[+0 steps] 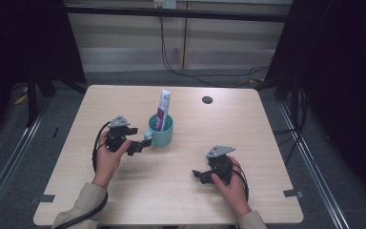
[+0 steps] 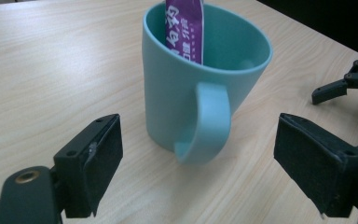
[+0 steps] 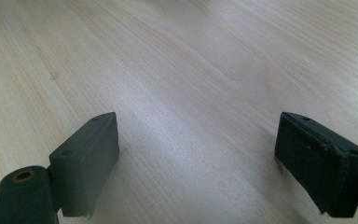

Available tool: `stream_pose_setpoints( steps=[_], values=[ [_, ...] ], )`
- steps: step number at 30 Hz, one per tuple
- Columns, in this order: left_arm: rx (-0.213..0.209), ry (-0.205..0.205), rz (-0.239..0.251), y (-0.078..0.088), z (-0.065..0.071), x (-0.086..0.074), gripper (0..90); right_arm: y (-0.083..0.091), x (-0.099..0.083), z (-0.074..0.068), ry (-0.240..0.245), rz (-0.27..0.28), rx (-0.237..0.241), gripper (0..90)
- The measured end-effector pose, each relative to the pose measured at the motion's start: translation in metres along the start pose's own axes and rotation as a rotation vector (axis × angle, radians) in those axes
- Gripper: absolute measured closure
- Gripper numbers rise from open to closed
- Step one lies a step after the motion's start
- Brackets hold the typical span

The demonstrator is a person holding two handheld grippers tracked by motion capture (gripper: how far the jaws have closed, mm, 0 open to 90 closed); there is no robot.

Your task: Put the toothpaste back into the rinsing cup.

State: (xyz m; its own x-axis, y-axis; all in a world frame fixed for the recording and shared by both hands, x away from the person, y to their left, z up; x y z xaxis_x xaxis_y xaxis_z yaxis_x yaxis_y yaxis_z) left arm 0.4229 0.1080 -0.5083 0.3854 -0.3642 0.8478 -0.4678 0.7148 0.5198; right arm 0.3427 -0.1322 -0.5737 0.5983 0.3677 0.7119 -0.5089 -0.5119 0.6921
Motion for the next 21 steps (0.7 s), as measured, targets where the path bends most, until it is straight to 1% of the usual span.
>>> stream_pose_setpoints(
  steps=[3, 13, 16, 17, 20, 21],
  values=[
    [-0.003, 0.003, 0.0, 0.001, 0.001, -0.003, 15.4, 0.0, 0.0, 0.0, 0.0, 0.0, 0.0, 13.2],
    [-0.011, -0.01, -0.034, 0.001, 0.002, -0.02, 15.4, 0.0, 0.0, 0.0, 0.0, 0.0, 0.0, 13.2],
    [-0.012, -0.004, -0.036, 0.002, 0.002, -0.025, 15.5, 0.0, 0.0, 0.0, 0.0, 0.0, 0.0, 13.2],
    [-0.011, -0.007, -0.041, 0.002, 0.002, -0.028, 15.5, 0.0, 0.0, 0.0, 0.0, 0.0, -0.001, 13.2],
    [-0.015, 0.005, -0.053, 0.002, 0.002, -0.034, 15.5, 0.0, 0.0, 0.0, 0.0, 0.0, 0.0, 13.2],
    [-0.011, -0.002, -0.061, 0.003, 0.001, -0.038, 15.5, 0.0, 0.0, 0.0, 0.0, 0.0, 0.0, 13.2]
  ],
)
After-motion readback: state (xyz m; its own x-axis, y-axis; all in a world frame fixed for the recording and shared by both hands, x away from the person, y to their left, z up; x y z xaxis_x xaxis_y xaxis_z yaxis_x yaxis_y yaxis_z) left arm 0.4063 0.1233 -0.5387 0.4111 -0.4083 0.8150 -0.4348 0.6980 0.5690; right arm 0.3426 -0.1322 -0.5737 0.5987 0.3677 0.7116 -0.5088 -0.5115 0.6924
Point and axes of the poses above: each handheld gripper's, and its own axes: y roughly backward along the jaws, x roughly out of its top, z roughly to its right, the point moved 9 cm from there along -y, roughly forward along the jaws, and after that the axes turned 7 degrees about -y, right-handed, at the moved point
